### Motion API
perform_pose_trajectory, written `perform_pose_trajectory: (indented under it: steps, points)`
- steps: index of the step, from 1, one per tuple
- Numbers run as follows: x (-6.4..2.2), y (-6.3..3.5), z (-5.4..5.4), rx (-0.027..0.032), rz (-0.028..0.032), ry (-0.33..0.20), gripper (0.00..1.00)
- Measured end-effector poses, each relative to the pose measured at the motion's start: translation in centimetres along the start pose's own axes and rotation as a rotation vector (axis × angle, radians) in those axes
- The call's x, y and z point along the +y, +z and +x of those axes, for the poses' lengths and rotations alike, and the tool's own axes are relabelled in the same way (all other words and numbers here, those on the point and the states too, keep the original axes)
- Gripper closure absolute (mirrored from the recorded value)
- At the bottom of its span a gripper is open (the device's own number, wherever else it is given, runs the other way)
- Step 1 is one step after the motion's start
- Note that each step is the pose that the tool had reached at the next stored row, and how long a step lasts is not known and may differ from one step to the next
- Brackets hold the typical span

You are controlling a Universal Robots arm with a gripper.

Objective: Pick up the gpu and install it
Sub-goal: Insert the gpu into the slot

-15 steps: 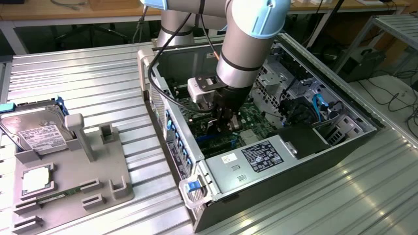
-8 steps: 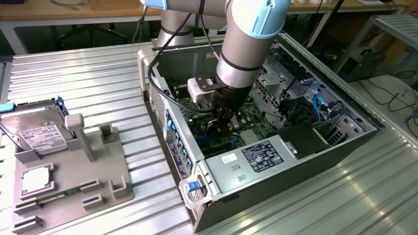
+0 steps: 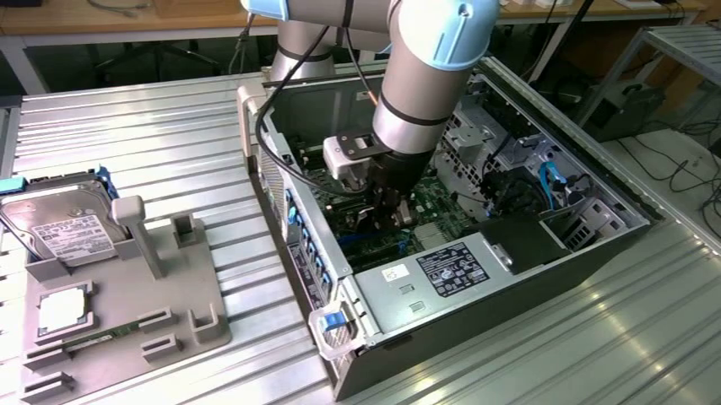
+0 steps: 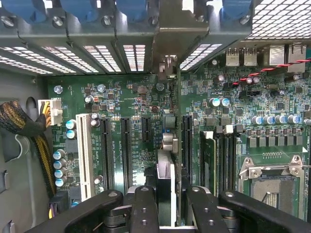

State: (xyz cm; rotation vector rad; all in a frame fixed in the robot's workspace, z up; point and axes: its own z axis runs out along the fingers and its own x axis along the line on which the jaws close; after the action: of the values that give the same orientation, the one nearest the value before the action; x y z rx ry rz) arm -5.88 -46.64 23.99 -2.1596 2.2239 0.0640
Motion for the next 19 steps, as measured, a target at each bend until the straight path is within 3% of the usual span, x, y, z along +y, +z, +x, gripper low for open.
perform_pose_trajectory:
  steps: [19]
  points:
    - [0.00,0.29,0.02,-0.0005,0.0000,0.000,0.72]
